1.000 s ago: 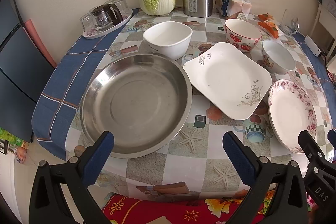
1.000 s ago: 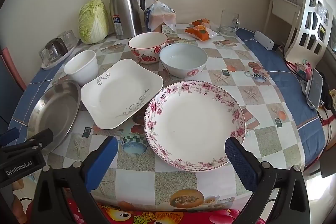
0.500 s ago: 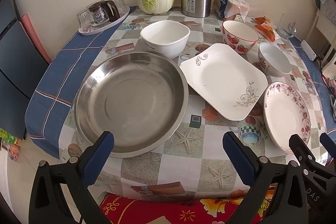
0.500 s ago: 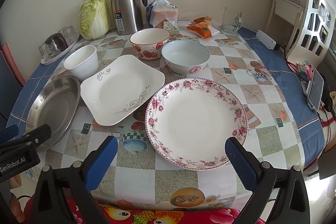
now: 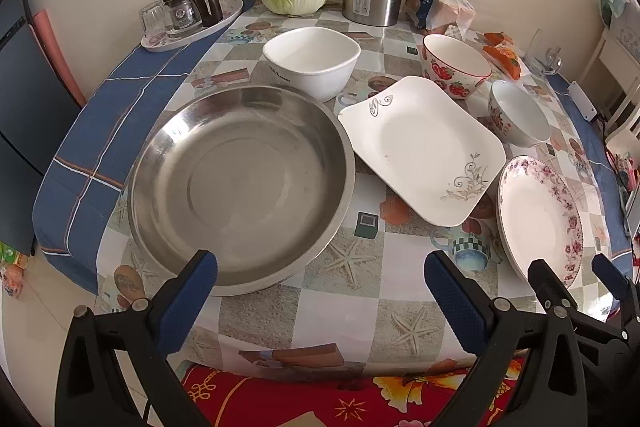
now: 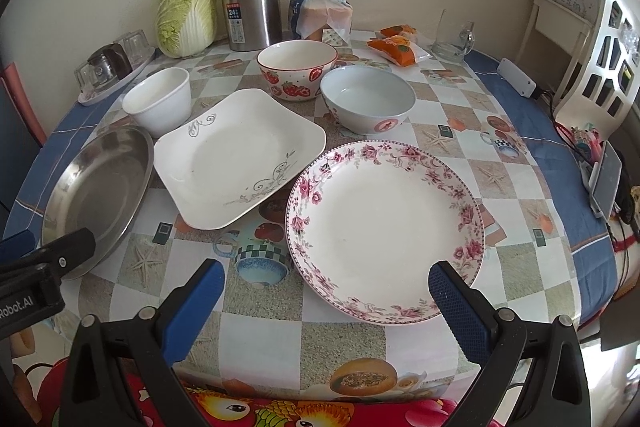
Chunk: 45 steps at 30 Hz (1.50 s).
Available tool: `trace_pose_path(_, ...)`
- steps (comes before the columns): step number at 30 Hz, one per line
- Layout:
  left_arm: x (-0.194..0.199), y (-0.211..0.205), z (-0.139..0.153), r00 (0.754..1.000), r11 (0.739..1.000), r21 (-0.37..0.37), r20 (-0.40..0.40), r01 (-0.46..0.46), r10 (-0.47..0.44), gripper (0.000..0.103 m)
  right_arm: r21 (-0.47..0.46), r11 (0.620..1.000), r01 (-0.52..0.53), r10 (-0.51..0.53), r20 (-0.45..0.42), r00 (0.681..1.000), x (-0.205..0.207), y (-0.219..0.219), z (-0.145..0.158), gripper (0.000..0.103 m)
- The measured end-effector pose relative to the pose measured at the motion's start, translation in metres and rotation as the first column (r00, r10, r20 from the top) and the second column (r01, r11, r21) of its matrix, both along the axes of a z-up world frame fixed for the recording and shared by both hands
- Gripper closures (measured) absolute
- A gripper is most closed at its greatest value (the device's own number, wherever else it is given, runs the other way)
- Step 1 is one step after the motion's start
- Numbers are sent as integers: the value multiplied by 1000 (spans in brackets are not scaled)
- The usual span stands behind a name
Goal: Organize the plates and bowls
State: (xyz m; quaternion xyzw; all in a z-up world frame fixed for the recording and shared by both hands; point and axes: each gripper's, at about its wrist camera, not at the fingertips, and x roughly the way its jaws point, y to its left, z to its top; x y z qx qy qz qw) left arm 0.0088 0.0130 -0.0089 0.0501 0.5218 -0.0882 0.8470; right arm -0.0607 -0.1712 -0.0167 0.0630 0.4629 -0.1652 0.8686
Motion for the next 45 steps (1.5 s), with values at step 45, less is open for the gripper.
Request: trace_pose_path(45,76,196,-38,887,890,-198,137,-411,440,0,378,885,-270,270,54,961,103,90,-40,8)
